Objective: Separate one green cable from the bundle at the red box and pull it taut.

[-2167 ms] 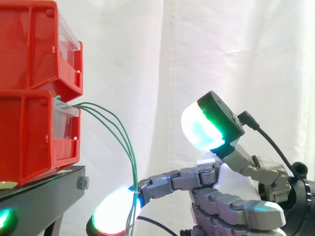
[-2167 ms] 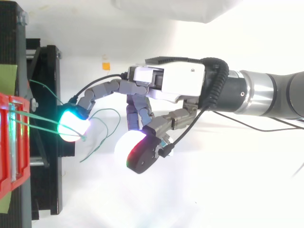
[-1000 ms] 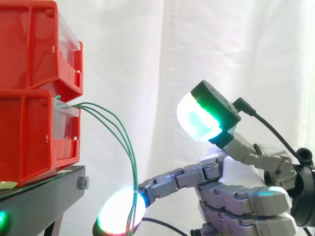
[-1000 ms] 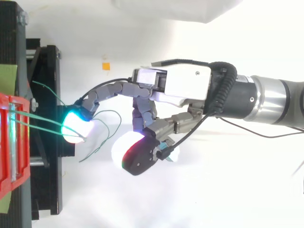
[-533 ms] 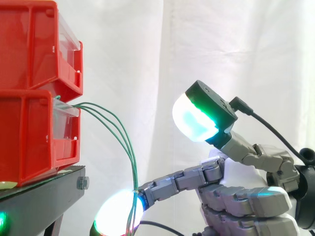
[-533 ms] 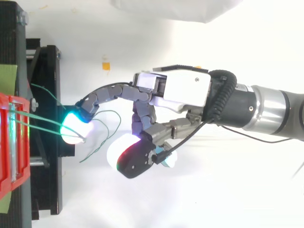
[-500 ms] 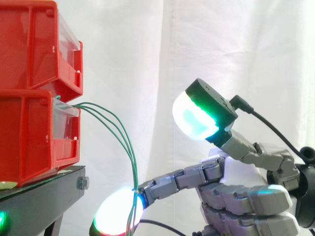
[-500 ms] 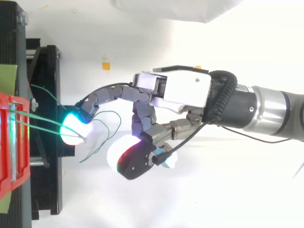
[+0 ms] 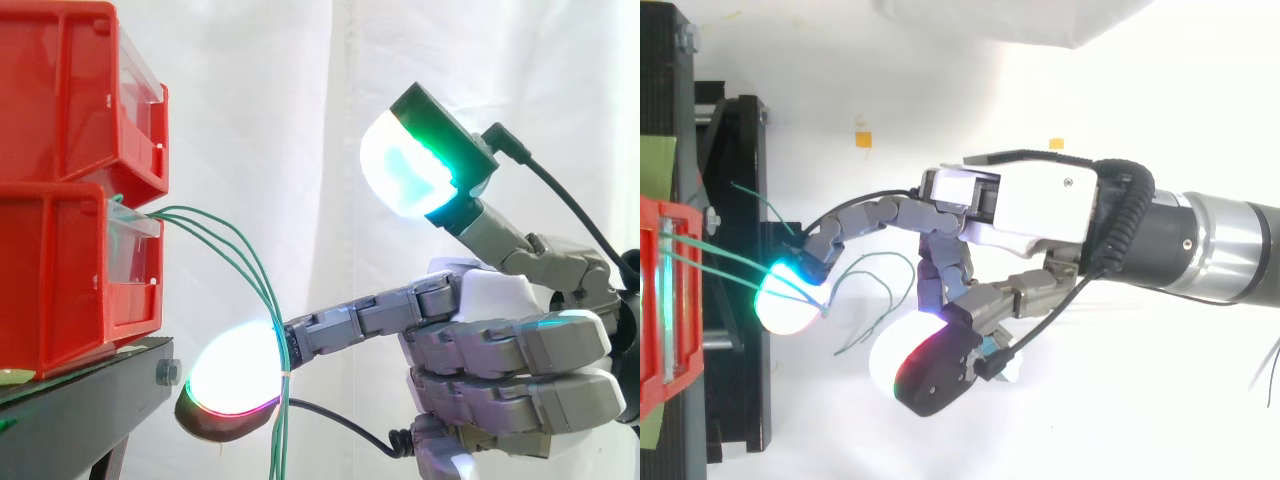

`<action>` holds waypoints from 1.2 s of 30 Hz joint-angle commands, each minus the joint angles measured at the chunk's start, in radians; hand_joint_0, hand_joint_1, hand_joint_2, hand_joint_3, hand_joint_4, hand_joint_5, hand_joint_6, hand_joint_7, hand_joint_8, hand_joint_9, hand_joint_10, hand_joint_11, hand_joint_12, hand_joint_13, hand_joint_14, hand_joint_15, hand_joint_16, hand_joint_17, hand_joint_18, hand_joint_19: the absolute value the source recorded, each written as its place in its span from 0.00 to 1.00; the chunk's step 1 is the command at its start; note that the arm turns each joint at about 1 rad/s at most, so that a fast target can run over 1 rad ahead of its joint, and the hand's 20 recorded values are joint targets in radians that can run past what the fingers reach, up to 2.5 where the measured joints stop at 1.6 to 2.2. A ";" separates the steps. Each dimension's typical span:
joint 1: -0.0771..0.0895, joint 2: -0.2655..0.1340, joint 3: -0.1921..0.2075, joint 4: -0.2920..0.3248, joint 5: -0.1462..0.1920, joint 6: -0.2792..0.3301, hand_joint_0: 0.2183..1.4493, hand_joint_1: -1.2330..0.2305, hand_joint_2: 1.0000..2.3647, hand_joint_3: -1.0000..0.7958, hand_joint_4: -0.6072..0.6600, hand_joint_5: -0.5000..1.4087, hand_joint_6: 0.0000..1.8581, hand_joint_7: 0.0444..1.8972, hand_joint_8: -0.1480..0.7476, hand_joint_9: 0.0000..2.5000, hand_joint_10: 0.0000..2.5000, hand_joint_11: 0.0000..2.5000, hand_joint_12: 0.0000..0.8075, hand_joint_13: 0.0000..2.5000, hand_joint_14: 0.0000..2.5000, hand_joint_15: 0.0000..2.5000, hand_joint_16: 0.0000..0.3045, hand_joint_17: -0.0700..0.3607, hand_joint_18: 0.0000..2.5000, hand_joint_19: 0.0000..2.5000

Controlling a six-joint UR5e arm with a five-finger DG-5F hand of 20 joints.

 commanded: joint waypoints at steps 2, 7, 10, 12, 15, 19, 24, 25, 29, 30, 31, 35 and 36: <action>0.003 0.000 0.000 0.000 -0.002 0.017 0.15 0.49 0.00 0.28 0.75 0.18 0.27 0.33 0.60 0.84 0.01 0.18 0.71 0.87 0.01 0.23 0.30 0.63 1.00 0.09; 0.003 0.000 0.001 0.000 -0.001 0.022 0.15 0.49 0.00 0.28 0.76 0.18 0.27 0.33 0.60 0.84 0.01 0.18 0.71 0.87 0.01 0.23 0.30 0.63 1.00 0.10; 0.005 0.000 0.000 -0.002 -0.004 0.023 0.15 0.49 0.00 0.28 0.76 0.18 0.27 0.33 0.60 0.85 0.01 0.18 0.71 0.87 0.01 0.23 0.30 0.63 1.00 0.10; 0.003 0.000 0.000 -0.005 -0.014 0.029 0.15 0.49 0.00 0.28 0.76 0.18 0.27 0.33 0.60 0.84 0.01 0.18 0.71 0.87 0.01 0.23 0.30 0.63 1.00 0.10; 0.005 0.000 0.000 -0.005 -0.031 0.042 0.15 0.49 0.00 0.28 0.76 0.18 0.27 0.33 0.60 0.84 0.01 0.18 0.70 0.87 0.01 0.23 0.30 0.64 1.00 0.10; 0.005 0.000 0.000 -0.005 -0.053 0.049 0.15 0.49 0.00 0.28 0.76 0.18 0.27 0.34 0.60 0.85 0.01 0.18 0.71 0.87 0.01 0.23 0.30 0.63 1.00 0.10; -0.003 0.000 0.000 -0.028 -0.110 0.056 0.15 0.49 0.00 0.28 0.76 0.18 0.27 0.33 0.61 0.85 0.01 0.18 0.71 0.87 0.01 0.23 0.30 0.63 1.00 0.10; -0.004 0.000 0.000 -0.034 -0.117 0.056 0.15 0.49 0.00 0.28 0.75 0.18 0.27 0.33 0.61 0.85 0.01 0.18 0.71 0.87 0.01 0.23 0.30 0.63 1.00 0.10; -0.004 0.006 0.000 -0.046 -0.120 0.057 0.15 0.49 0.00 0.28 0.76 0.18 0.27 0.33 0.61 0.84 0.01 0.18 0.71 0.87 0.01 0.23 0.30 0.63 1.00 0.10; -0.004 0.008 0.000 -0.055 -0.120 0.057 0.15 0.49 0.00 0.28 0.76 0.18 0.27 0.34 0.60 0.85 0.01 0.18 0.71 0.87 0.01 0.23 0.30 0.63 1.00 0.10; -0.006 0.013 0.000 -0.063 -0.120 0.057 0.15 0.49 0.00 0.28 0.76 0.18 0.27 0.33 0.60 0.85 0.01 0.17 0.71 0.87 0.01 0.23 0.30 0.64 1.00 0.10; -0.011 0.022 0.000 -0.095 -0.128 0.057 0.15 0.49 0.00 0.28 0.76 0.18 0.27 0.33 0.60 0.85 0.01 0.18 0.71 0.87 0.01 0.23 0.30 0.63 1.00 0.10; -0.011 0.022 0.000 -0.098 -0.129 0.057 0.15 0.49 0.00 0.28 0.75 0.18 0.27 0.33 0.60 0.85 0.01 0.18 0.71 0.87 0.01 0.23 0.30 0.63 1.00 0.10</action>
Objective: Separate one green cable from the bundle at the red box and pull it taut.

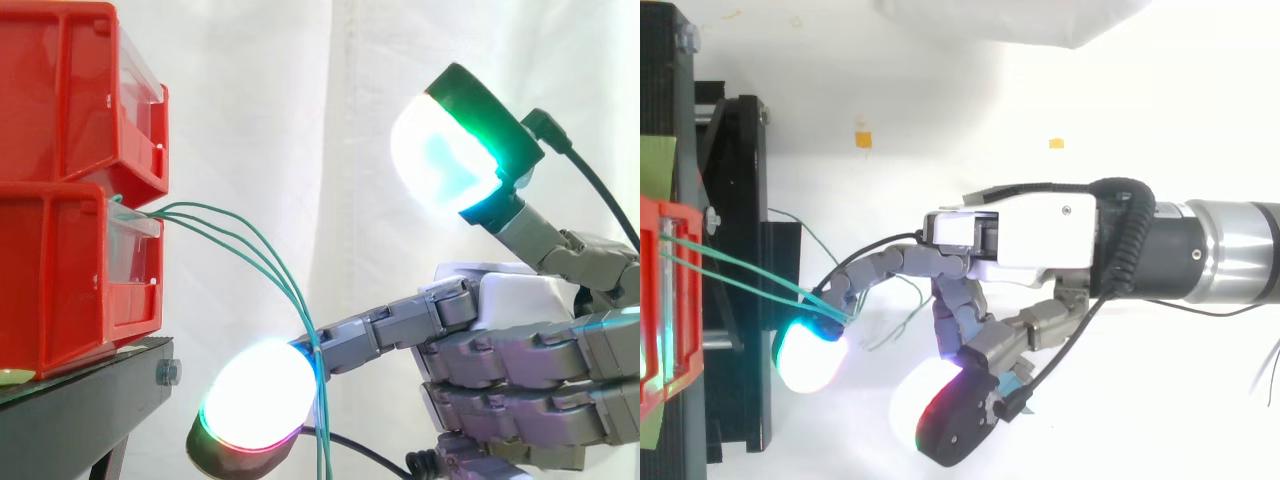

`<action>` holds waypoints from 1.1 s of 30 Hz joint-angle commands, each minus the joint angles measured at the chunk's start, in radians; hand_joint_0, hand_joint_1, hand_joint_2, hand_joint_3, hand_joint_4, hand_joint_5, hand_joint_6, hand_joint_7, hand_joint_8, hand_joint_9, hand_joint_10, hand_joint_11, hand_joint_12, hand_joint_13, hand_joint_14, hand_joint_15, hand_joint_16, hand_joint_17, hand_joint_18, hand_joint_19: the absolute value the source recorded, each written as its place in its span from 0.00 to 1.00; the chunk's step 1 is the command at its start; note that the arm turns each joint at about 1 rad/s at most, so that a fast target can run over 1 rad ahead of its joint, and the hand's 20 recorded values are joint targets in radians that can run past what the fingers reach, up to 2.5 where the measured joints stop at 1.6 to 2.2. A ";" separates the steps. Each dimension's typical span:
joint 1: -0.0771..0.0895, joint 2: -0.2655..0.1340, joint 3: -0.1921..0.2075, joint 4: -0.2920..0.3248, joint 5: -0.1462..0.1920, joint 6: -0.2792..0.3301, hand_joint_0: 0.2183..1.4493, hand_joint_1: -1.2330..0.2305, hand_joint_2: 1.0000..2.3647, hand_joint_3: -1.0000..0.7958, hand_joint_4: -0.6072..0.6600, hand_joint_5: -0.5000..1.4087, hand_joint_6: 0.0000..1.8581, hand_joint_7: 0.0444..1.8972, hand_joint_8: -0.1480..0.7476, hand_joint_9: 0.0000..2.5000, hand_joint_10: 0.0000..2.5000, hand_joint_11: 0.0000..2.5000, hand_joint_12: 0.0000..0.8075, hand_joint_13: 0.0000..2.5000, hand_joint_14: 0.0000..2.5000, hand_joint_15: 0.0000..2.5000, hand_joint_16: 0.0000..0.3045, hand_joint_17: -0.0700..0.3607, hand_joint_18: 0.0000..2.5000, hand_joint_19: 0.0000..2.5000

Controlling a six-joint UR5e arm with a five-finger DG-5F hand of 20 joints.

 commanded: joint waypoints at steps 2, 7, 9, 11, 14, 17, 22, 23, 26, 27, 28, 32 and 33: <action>-0.006 0.004 0.000 -0.023 -0.005 -0.001 0.15 0.49 0.00 0.28 0.76 0.18 0.27 0.33 0.60 0.85 0.01 0.18 0.71 0.87 0.01 0.23 0.30 0.64 1.00 0.10; -0.006 0.004 0.000 -0.023 0.025 -0.009 0.15 0.49 0.00 0.28 0.76 0.18 0.27 0.33 0.60 0.84 0.01 0.18 0.71 0.87 0.01 0.23 0.30 0.63 1.00 0.10; -0.006 0.004 0.000 -0.023 0.065 -0.021 0.15 0.49 0.00 0.28 0.76 0.18 0.27 0.33 0.60 0.84 0.01 0.18 0.71 0.87 0.01 0.23 0.30 0.63 1.00 0.10; -0.006 0.003 0.000 -0.021 0.099 -0.037 0.15 0.49 0.00 0.28 0.76 0.18 0.27 0.33 0.60 0.84 0.01 0.18 0.71 0.87 0.01 0.23 0.30 0.63 1.00 0.10; -0.006 0.004 0.000 -0.019 0.131 -0.055 0.15 0.49 0.00 0.28 0.76 0.18 0.27 0.33 0.61 0.84 0.01 0.18 0.71 0.87 0.01 0.23 0.30 0.63 1.00 0.10; -0.011 0.004 0.000 -0.023 0.140 -0.057 0.15 0.49 0.00 0.28 0.76 0.18 0.27 0.33 0.61 0.84 0.01 0.18 0.71 0.87 0.01 0.23 0.30 0.63 1.00 0.10; -0.020 0.004 0.000 -0.029 0.142 -0.044 0.15 0.49 0.00 0.28 0.76 0.18 0.27 0.33 0.61 0.85 0.01 0.18 0.71 0.87 0.01 0.23 0.30 0.63 1.00 0.10; -0.023 0.003 0.000 -0.036 0.143 -0.043 0.15 0.49 0.00 0.28 0.76 0.18 0.27 0.33 0.61 0.85 0.01 0.18 0.71 0.87 0.01 0.23 0.30 0.63 1.00 0.10; -0.025 0.004 0.000 -0.049 0.143 -0.043 0.15 0.49 0.00 0.28 0.76 0.18 0.27 0.33 0.61 0.84 0.01 0.18 0.71 0.87 0.01 0.23 0.30 0.63 1.00 0.10; -0.025 0.004 0.000 -0.056 0.149 -0.043 0.15 0.49 0.00 0.28 0.76 0.18 0.27 0.33 0.61 0.84 0.01 0.18 0.71 0.87 0.01 0.23 0.30 0.63 1.00 0.10; -0.025 0.004 0.000 -0.059 0.154 -0.043 0.15 0.49 0.00 0.28 0.76 0.18 0.27 0.33 0.60 0.84 0.01 0.17 0.71 0.87 0.01 0.23 0.30 0.64 1.00 0.10; -0.017 0.004 0.000 -0.079 0.240 -0.043 0.15 0.49 0.00 0.28 0.76 0.18 0.27 0.33 0.60 0.84 0.01 0.18 0.71 0.87 0.01 0.23 0.30 0.63 1.00 0.10; -0.017 0.004 0.000 -0.079 0.240 -0.043 0.15 0.49 0.00 0.28 0.76 0.18 0.27 0.33 0.61 0.84 0.01 0.18 0.71 0.87 0.01 0.23 0.30 0.63 1.00 0.10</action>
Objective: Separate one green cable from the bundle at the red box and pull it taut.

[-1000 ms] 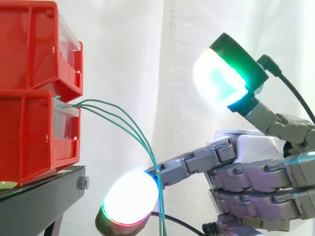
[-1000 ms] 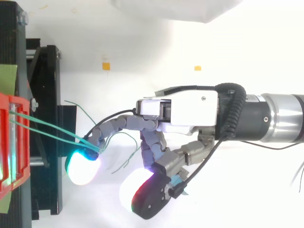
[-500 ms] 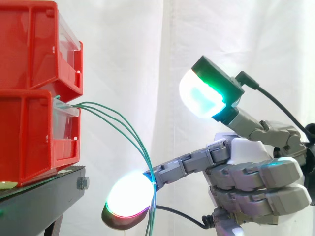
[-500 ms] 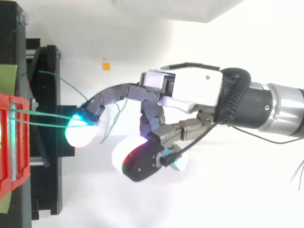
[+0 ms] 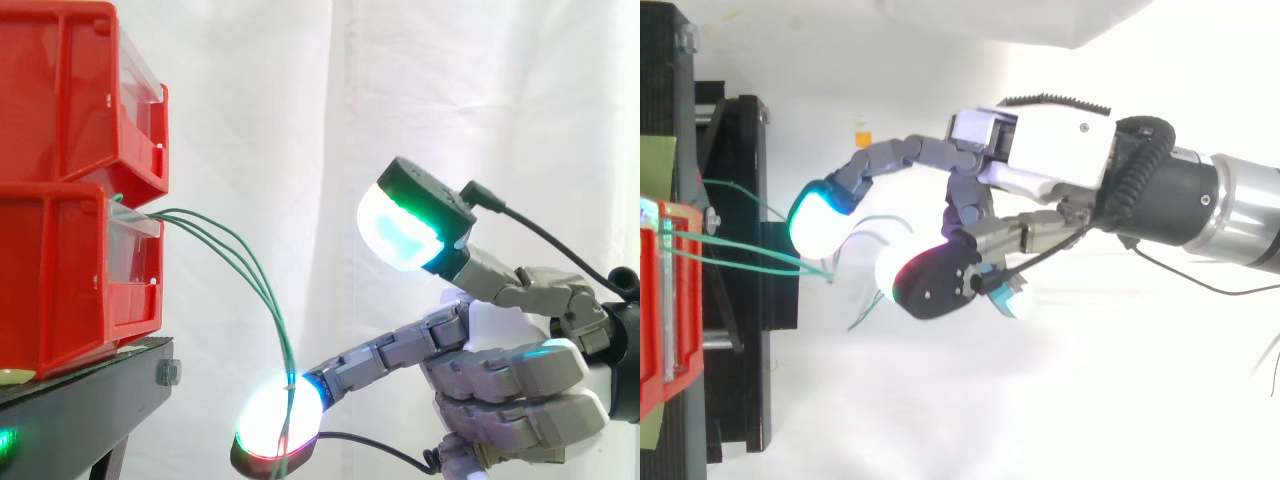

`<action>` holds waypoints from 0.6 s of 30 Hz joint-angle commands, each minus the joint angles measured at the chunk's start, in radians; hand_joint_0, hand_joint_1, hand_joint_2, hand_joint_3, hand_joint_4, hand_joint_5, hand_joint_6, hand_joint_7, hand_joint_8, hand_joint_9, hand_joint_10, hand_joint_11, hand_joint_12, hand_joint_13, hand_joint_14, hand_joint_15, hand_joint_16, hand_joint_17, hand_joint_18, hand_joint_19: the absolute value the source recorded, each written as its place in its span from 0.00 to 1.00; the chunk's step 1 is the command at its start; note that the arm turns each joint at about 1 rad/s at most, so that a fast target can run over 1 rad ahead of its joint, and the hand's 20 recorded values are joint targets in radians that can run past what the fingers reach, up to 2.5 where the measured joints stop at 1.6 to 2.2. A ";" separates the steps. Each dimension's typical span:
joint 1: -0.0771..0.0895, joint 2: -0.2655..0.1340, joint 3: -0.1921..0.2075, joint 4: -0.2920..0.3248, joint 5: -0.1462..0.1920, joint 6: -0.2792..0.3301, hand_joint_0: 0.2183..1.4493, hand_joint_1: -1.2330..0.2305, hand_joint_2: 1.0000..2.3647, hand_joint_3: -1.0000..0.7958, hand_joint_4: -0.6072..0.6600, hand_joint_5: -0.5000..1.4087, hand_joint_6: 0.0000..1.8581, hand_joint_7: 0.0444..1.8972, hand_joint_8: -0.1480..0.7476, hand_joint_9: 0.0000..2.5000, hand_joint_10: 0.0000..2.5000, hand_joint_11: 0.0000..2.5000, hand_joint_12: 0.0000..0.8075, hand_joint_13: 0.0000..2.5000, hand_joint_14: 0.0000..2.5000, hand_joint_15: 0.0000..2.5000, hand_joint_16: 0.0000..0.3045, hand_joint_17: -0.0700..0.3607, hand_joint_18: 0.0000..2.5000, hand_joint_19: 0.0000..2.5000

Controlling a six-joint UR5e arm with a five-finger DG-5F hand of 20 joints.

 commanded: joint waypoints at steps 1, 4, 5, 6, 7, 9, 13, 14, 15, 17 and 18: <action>0.004 0.000 0.000 -0.018 0.066 0.007 0.15 0.49 0.00 0.28 0.76 0.18 0.27 0.33 0.60 0.84 0.01 0.17 0.71 0.87 0.01 0.23 0.30 0.63 1.00 0.10; 0.006 0.000 0.000 -0.034 0.081 0.022 0.15 0.49 0.00 0.28 0.75 0.18 0.27 0.33 0.60 0.84 0.01 0.18 0.71 0.87 0.01 0.23 0.30 0.63 1.00 0.10; 0.006 0.000 0.000 -0.035 0.081 0.027 0.15 0.49 0.00 0.28 0.76 0.18 0.27 0.33 0.60 0.84 0.01 0.18 0.71 0.87 0.01 0.23 0.29 0.63 1.00 0.10; 0.006 0.000 0.000 -0.040 0.081 0.036 0.15 0.49 0.00 0.28 0.76 0.18 0.27 0.33 0.60 0.85 0.01 0.18 0.71 0.87 0.01 0.23 0.29 0.63 1.00 0.10; 0.007 0.000 0.000 -0.041 0.081 0.039 0.15 0.49 0.00 0.28 0.76 0.18 0.27 0.33 0.60 0.84 0.01 0.18 0.70 0.87 0.01 0.23 0.30 0.63 1.00 0.10; 0.006 0.000 0.000 -0.043 0.079 0.041 0.15 0.49 0.00 0.28 0.76 0.18 0.27 0.33 0.61 0.84 0.01 0.18 0.71 0.87 0.01 0.23 0.30 0.64 1.00 0.10; 0.010 0.000 0.000 -0.041 0.076 0.041 0.15 0.49 0.00 0.28 0.76 0.18 0.27 0.33 0.60 0.84 0.01 0.17 0.71 0.87 0.01 0.23 0.30 0.63 1.00 0.10; 0.012 0.000 0.000 -0.041 0.076 0.041 0.15 0.49 0.00 0.28 0.76 0.18 0.27 0.33 0.60 0.84 0.01 0.17 0.71 0.87 0.01 0.23 0.30 0.63 1.00 0.10; 0.013 0.000 0.000 -0.041 0.075 0.041 0.15 0.49 0.00 0.28 0.76 0.18 0.27 0.34 0.60 0.84 0.01 0.17 0.71 0.87 0.01 0.23 0.30 0.63 1.00 0.10; 0.018 0.000 0.002 -0.041 0.075 0.041 0.15 0.49 0.00 0.28 0.76 0.18 0.27 0.33 0.60 0.84 0.01 0.18 0.71 0.87 0.01 0.23 0.29 0.63 1.00 0.10; 0.019 0.000 0.000 -0.041 0.075 0.041 0.15 0.49 0.00 0.28 0.76 0.18 0.27 0.33 0.60 0.84 0.01 0.18 0.70 0.87 0.01 0.23 0.29 0.63 1.00 0.10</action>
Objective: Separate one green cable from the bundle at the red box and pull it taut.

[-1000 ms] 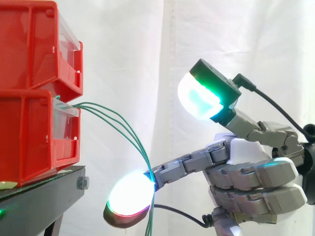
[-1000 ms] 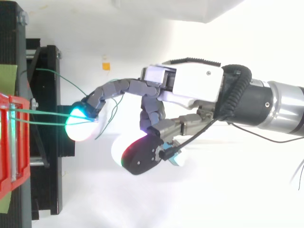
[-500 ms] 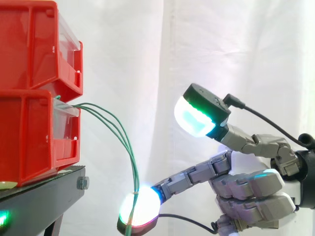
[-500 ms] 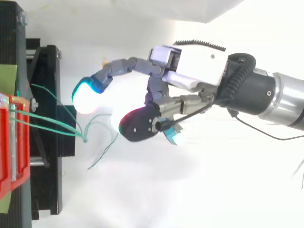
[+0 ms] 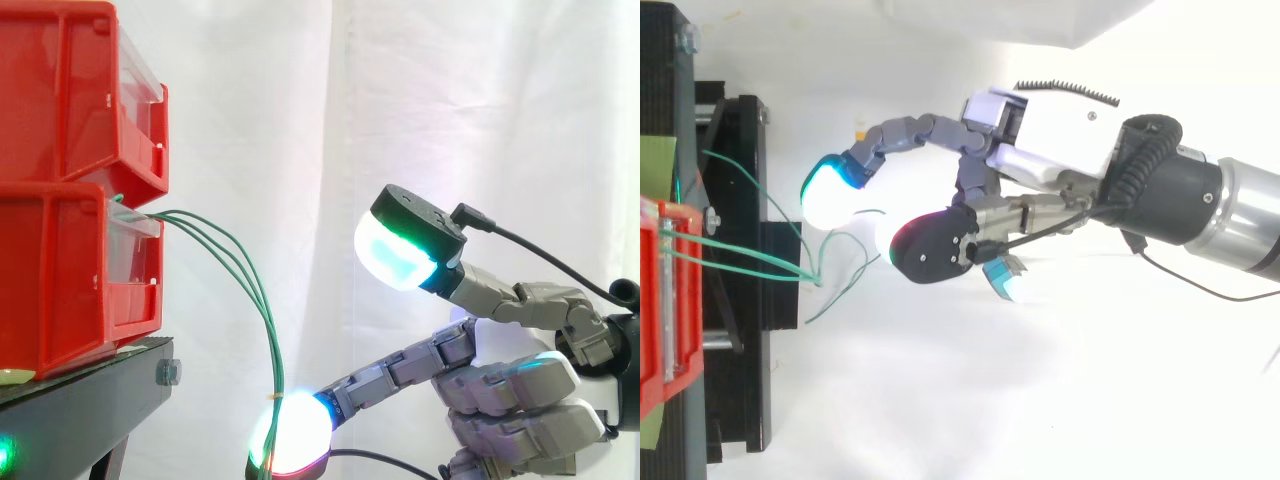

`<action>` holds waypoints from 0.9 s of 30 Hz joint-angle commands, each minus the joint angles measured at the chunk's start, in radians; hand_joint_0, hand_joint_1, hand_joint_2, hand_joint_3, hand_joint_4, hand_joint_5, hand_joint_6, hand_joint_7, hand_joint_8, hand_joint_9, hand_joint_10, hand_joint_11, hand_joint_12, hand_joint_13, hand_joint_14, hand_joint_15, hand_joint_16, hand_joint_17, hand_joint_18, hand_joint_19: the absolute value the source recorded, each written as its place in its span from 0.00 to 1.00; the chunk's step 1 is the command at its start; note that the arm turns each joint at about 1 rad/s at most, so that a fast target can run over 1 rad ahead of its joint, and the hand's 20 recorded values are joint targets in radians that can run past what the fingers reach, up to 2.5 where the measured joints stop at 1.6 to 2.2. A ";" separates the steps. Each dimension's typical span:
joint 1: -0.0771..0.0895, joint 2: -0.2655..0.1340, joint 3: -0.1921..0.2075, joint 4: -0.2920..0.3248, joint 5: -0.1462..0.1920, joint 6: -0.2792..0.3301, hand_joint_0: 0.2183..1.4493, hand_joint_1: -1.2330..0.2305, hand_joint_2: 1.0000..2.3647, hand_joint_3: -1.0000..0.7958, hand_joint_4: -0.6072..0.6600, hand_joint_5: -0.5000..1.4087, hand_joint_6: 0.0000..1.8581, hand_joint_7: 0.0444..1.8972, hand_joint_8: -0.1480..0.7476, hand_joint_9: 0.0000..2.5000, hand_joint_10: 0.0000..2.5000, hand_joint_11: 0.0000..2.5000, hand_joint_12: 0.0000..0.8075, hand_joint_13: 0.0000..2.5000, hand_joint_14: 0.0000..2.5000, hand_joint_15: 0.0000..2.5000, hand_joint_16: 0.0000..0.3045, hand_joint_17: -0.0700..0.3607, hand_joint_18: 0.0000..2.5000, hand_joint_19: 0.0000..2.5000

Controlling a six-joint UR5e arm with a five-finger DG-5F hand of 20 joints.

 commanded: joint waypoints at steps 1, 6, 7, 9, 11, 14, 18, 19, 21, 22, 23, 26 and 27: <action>0.010 0.002 0.000 0.000 -0.001 0.000 0.15 0.49 0.00 0.28 0.76 0.18 0.27 0.33 0.60 0.84 0.01 0.18 0.70 0.87 0.01 0.23 0.29 0.63 1.00 0.10; 0.025 0.017 0.001 0.002 0.004 -0.021 0.15 0.49 0.00 0.28 0.76 0.18 0.27 0.33 0.60 0.84 0.01 0.18 0.69 0.87 0.01 0.23 0.29 0.63 1.00 0.10; 0.030 0.017 0.001 0.002 0.004 -0.032 0.15 0.49 0.00 0.28 0.76 0.18 0.27 0.33 0.60 0.84 0.01 0.18 0.70 0.87 0.01 0.23 0.29 0.63 1.00 0.10; 0.034 0.017 0.001 0.002 0.005 -0.041 0.15 0.49 0.00 0.28 0.76 0.18 0.27 0.33 0.60 0.84 0.01 0.18 0.70 0.87 0.01 0.23 0.29 0.63 1.00 0.10; 0.045 0.017 0.001 0.003 0.007 -0.057 0.15 0.49 0.00 0.28 0.76 0.18 0.27 0.33 0.60 0.84 0.01 0.18 0.70 0.87 0.01 0.23 0.29 0.63 1.00 0.10; 0.051 0.018 0.001 0.003 0.010 -0.057 0.15 0.49 0.00 0.28 0.76 0.18 0.27 0.33 0.60 0.84 0.01 0.18 0.70 0.87 0.01 0.23 0.29 0.63 1.00 0.10; 0.059 0.026 0.000 0.003 0.024 -0.060 0.15 0.49 0.00 0.28 0.76 0.18 0.27 0.33 0.59 0.84 0.01 0.18 0.70 0.87 0.01 0.23 0.29 0.63 1.00 0.10; 0.060 0.026 0.000 0.003 0.025 -0.060 0.15 0.49 0.00 0.28 0.75 0.18 0.27 0.33 0.59 0.84 0.01 0.18 0.70 0.87 0.01 0.23 0.29 0.63 1.00 0.10; 0.060 0.025 0.000 0.008 0.021 -0.063 0.15 0.49 0.00 0.28 0.76 0.18 0.27 0.33 0.60 0.84 0.01 0.18 0.70 0.87 0.01 0.23 0.29 0.63 1.00 0.10; 0.056 0.025 0.000 0.012 0.021 -0.066 0.15 0.49 0.00 0.28 0.75 0.18 0.27 0.33 0.60 0.84 0.01 0.18 0.70 0.87 0.01 0.23 0.30 0.63 1.00 0.10; 0.053 0.025 0.000 0.019 0.019 -0.070 0.15 0.49 0.00 0.28 0.76 0.18 0.27 0.34 0.60 0.84 0.01 0.17 0.69 0.87 0.01 0.23 0.29 0.63 1.00 0.10; 0.042 0.025 0.000 0.109 0.013 -0.118 0.15 0.49 0.00 0.28 0.76 0.18 0.27 0.33 0.60 0.84 0.01 0.18 0.70 0.87 0.01 0.23 0.29 0.63 1.00 0.10; 0.042 0.025 0.000 0.109 0.013 -0.118 0.15 0.49 0.00 0.28 0.76 0.18 0.27 0.33 0.60 0.84 0.01 0.18 0.70 0.87 0.01 0.23 0.29 0.63 1.00 0.10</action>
